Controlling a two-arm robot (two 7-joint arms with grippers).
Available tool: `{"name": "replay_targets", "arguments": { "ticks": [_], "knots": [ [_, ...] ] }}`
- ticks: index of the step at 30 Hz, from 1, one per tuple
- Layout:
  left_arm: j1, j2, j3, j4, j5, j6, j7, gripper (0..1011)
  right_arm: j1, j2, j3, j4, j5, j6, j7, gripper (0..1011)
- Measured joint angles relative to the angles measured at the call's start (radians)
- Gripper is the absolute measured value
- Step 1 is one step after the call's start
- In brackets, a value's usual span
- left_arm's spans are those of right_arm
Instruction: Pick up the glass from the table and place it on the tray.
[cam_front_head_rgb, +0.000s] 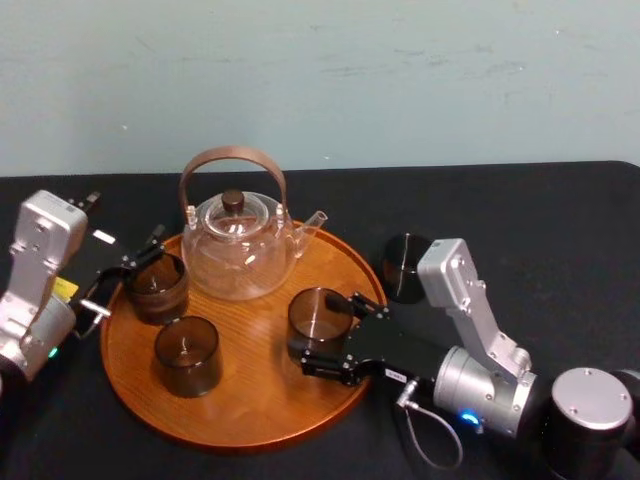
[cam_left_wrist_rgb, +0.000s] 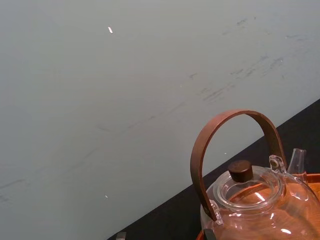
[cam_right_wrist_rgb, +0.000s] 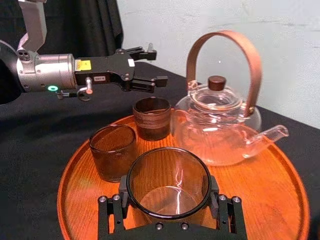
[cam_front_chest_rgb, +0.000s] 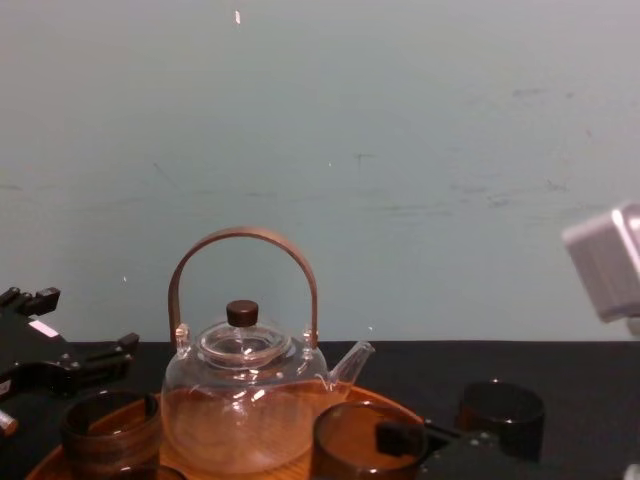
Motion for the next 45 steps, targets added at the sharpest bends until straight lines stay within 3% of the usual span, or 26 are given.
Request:
{"name": "replay_targets", "arguments": {
  "ticks": [19,45],
  "knots": [
    [0.000,0.000,0.000,0.000,0.000,0.000,0.000,1002,0.056,-0.047,-0.059,0.093,-0.015,0.003,0.016,905],
    [0.000,0.000,0.000,0.000,0.000,0.000,0.000,1001,0.072,-0.055,-0.071,0.126,-0.015,0.000,0.029,905]
  ]
}}
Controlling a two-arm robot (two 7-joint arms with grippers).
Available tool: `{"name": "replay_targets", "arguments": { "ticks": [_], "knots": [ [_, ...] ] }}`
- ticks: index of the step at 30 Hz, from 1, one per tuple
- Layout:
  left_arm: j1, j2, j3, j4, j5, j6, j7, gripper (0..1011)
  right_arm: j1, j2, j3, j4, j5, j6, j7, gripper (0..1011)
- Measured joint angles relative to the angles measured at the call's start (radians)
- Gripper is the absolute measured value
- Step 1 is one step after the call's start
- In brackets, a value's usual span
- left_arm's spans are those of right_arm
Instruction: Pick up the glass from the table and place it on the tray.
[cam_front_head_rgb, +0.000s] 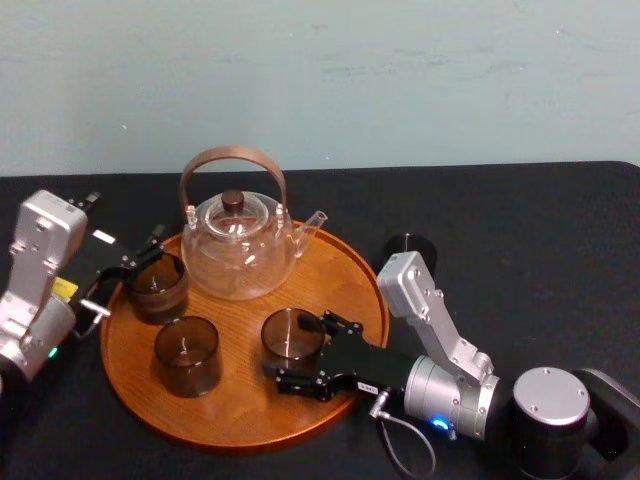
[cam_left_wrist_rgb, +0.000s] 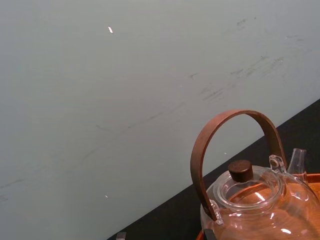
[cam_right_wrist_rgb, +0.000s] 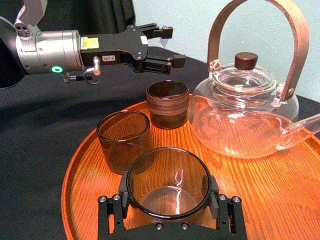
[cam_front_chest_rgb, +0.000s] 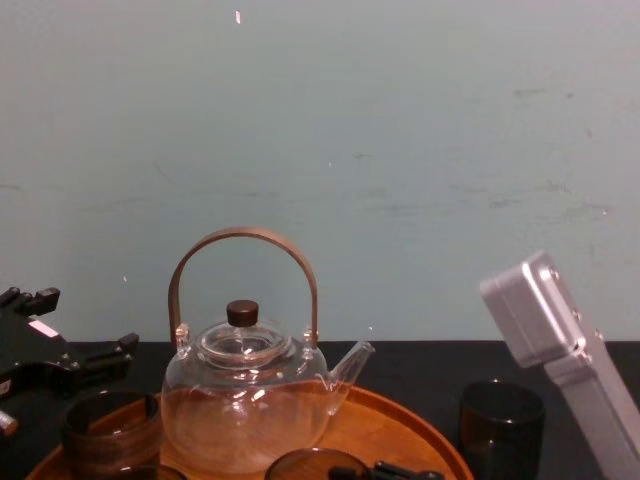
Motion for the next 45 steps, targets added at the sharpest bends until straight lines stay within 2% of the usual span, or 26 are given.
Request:
{"name": "replay_targets", "arguments": {
  "ticks": [14,19,32,36,45],
  "knots": [
    [0.000,0.000,0.000,0.000,0.000,0.000,0.000,1001,0.006,-0.002,-0.006,0.015,0.000,0.004,0.001,905],
    [0.000,0.000,0.000,0.000,0.000,0.000,0.000,1001,0.006,-0.002,-0.005,0.015,0.001,0.004,0.002,999],
    [0.000,0.000,0.000,0.000,0.000,0.000,0.000,1001,0.002,0.001,-0.002,0.008,0.004,-0.008,0.005,1002],
    [0.000,0.000,0.000,0.000,0.000,0.000,0.000,1001,-0.005,0.011,0.006,-0.016,0.007,-0.023,0.006,1002],
    [0.000,0.000,0.000,0.000,0.000,0.000,0.000,1001,-0.050,0.061,0.041,-0.138,0.008,-0.066,-0.009,1002]
  ]
}}
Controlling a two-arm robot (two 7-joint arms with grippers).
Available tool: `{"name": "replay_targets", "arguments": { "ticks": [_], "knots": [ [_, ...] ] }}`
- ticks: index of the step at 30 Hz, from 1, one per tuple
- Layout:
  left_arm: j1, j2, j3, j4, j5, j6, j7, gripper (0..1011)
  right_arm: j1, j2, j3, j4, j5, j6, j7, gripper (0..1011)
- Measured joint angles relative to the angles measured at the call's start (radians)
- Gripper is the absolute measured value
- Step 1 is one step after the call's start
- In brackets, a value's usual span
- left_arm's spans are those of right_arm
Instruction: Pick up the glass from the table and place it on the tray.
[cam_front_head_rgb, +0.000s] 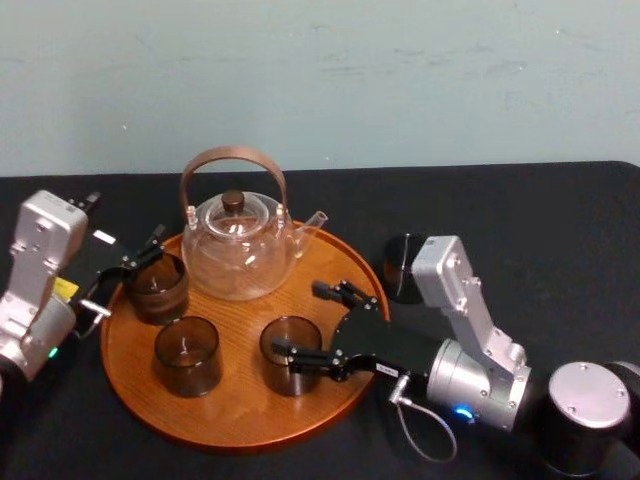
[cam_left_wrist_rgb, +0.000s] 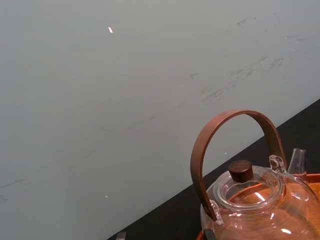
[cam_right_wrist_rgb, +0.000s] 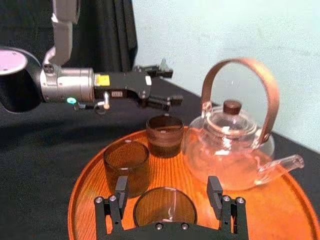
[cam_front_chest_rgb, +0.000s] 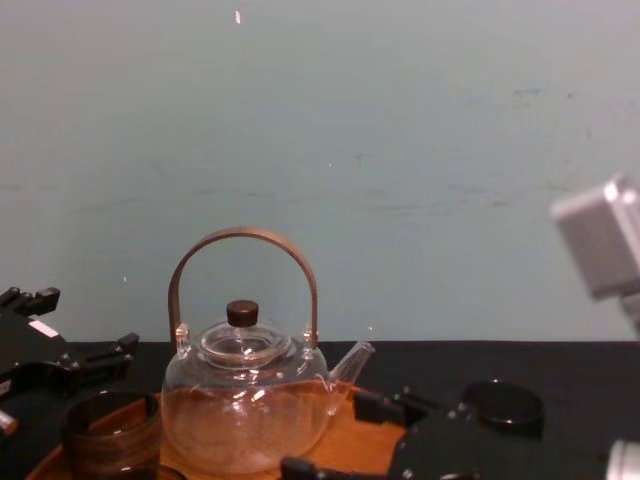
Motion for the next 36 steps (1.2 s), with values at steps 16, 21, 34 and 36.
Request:
{"name": "replay_targets", "arguments": {
  "ticks": [16,21,34,36],
  "knots": [
    [0.000,0.000,0.000,0.000,0.000,0.000,0.000,1001,-0.105,0.063,0.096,-0.086,0.029,-0.022,-0.061,1002],
    [0.000,0.000,0.000,0.000,0.000,0.000,0.000,1001,-0.139,0.083,0.135,-0.090,0.041,-0.019,-0.077,1003],
    [0.000,0.000,0.000,0.000,0.000,0.000,0.000,1001,-0.202,0.112,0.241,-0.088,0.063,-0.010,-0.121,1002],
    [0.000,0.000,0.000,0.000,0.000,0.000,0.000,1001,-0.205,0.110,0.256,-0.079,0.067,-0.005,-0.129,1002]
  ]
}}
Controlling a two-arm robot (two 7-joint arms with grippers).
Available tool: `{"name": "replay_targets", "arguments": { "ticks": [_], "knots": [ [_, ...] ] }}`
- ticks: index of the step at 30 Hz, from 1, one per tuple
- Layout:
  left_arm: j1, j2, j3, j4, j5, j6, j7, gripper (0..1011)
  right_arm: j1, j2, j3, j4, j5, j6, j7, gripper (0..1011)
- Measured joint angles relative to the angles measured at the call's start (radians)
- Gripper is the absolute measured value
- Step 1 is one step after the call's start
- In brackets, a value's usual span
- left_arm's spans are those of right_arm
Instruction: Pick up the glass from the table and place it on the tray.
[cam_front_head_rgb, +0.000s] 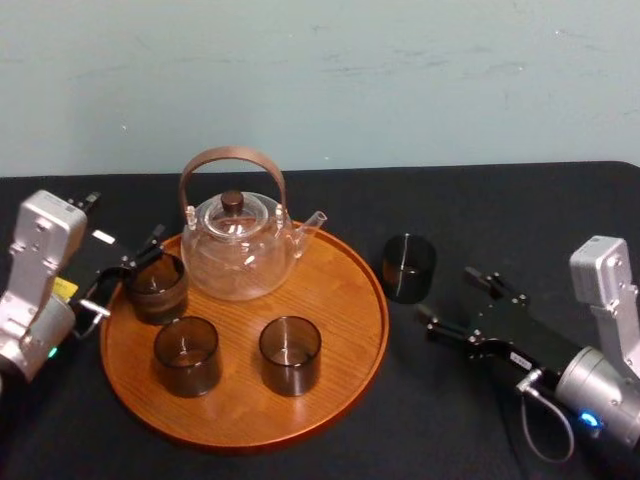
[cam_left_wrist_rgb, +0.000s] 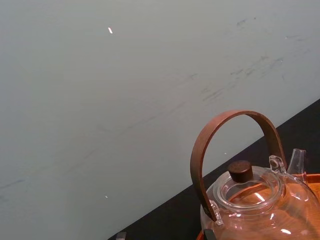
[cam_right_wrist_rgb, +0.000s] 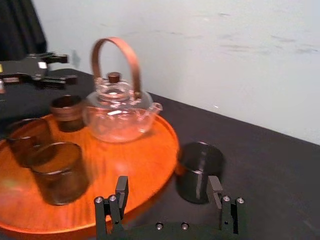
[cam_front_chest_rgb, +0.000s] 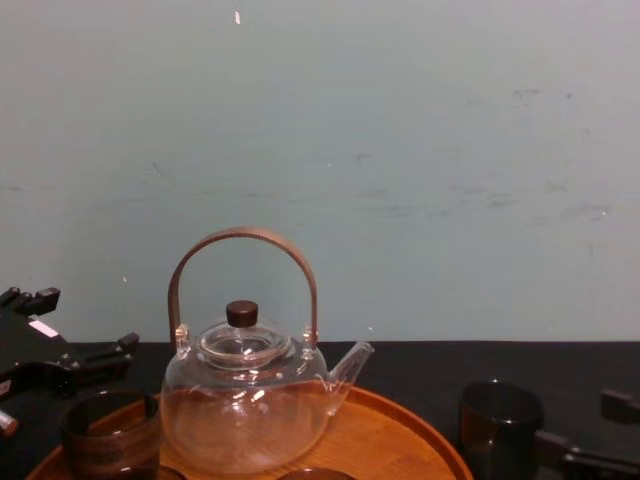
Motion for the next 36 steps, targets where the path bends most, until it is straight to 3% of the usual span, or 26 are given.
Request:
{"name": "replay_targets", "arguments": {
  "ticks": [14,36],
  "knots": [
    [0.000,0.000,0.000,0.000,0.000,0.000,0.000,1001,0.066,-0.040,0.029,0.098,0.008,0.044,-0.006,1002],
    [0.000,0.000,0.000,0.000,0.000,0.000,0.000,1002,0.222,-0.102,-0.034,0.271,-0.026,0.061,0.031,1002]
  ]
}}
